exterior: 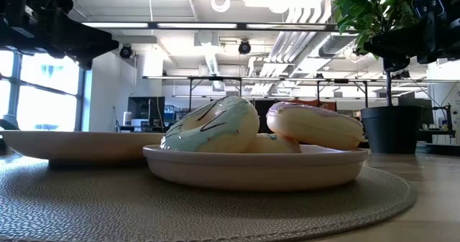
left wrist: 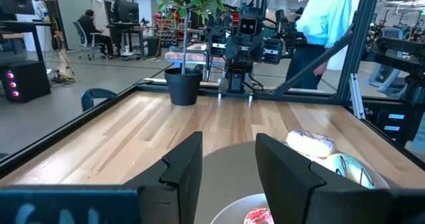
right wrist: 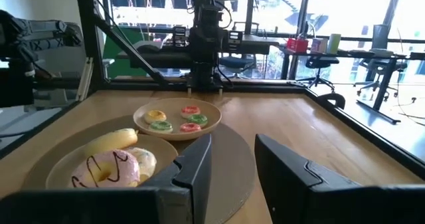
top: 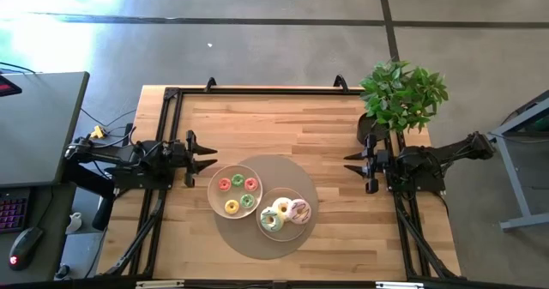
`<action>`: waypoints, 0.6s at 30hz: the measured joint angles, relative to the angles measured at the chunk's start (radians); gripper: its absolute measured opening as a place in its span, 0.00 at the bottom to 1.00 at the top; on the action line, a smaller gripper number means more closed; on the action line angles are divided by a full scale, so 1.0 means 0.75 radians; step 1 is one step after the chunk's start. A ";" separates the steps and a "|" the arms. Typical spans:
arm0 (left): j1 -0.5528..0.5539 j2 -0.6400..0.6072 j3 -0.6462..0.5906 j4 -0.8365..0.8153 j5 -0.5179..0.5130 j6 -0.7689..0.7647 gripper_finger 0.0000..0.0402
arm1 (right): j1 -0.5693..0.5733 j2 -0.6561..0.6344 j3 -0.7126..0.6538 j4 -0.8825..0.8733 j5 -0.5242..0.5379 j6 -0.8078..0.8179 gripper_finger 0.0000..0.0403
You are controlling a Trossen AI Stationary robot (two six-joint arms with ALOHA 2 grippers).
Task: Pick & Place donuts
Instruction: Return to Home Position
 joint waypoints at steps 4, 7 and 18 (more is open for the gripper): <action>0.000 0.000 0.000 0.000 0.000 0.000 0.34 | 0.000 0.000 0.000 0.002 0.000 -0.008 0.28; 0.000 0.000 0.000 0.001 0.000 -0.001 0.34 | 0.000 0.000 -0.001 0.002 0.000 -0.014 0.28; 0.000 0.000 -0.001 0.001 -0.001 -0.001 0.34 | 0.000 0.000 -0.001 0.003 0.000 -0.018 0.28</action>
